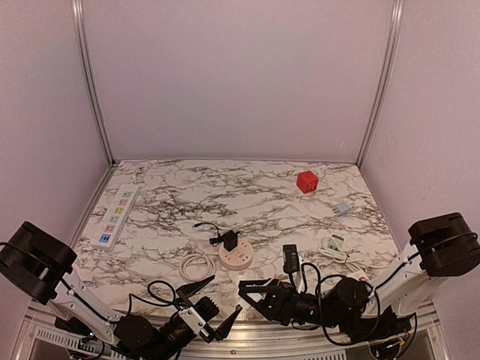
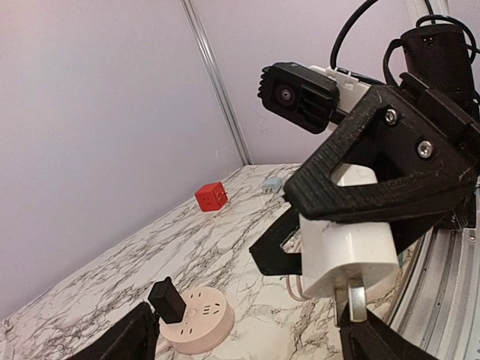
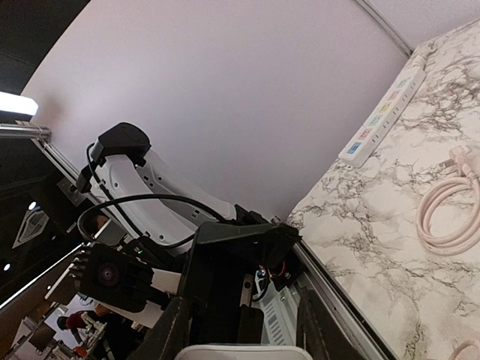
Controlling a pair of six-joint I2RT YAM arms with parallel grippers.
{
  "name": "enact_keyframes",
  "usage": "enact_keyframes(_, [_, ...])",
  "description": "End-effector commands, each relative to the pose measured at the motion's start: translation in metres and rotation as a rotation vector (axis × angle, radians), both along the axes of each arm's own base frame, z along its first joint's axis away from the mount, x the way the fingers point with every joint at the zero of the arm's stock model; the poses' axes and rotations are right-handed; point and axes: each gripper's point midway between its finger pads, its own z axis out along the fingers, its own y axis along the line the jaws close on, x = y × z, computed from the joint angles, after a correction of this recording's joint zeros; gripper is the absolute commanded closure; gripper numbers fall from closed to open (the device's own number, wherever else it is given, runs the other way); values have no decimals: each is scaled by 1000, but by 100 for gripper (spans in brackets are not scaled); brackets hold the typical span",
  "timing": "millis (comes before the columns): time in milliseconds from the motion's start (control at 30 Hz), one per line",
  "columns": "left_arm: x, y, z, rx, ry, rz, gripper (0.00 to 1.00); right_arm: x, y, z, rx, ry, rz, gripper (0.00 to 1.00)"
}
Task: Insert the plug
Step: Adjust the plug.
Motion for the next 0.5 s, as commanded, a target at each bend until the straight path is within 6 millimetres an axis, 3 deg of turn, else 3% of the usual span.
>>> enact_keyframes(0, [48,52,31,-239,120,269,15,-33,0,-18,-82,-32,133,69])
enact_keyframes(467, [53,60,33,-256,131,282,15,-43,20,-30,-216,-97,176,70])
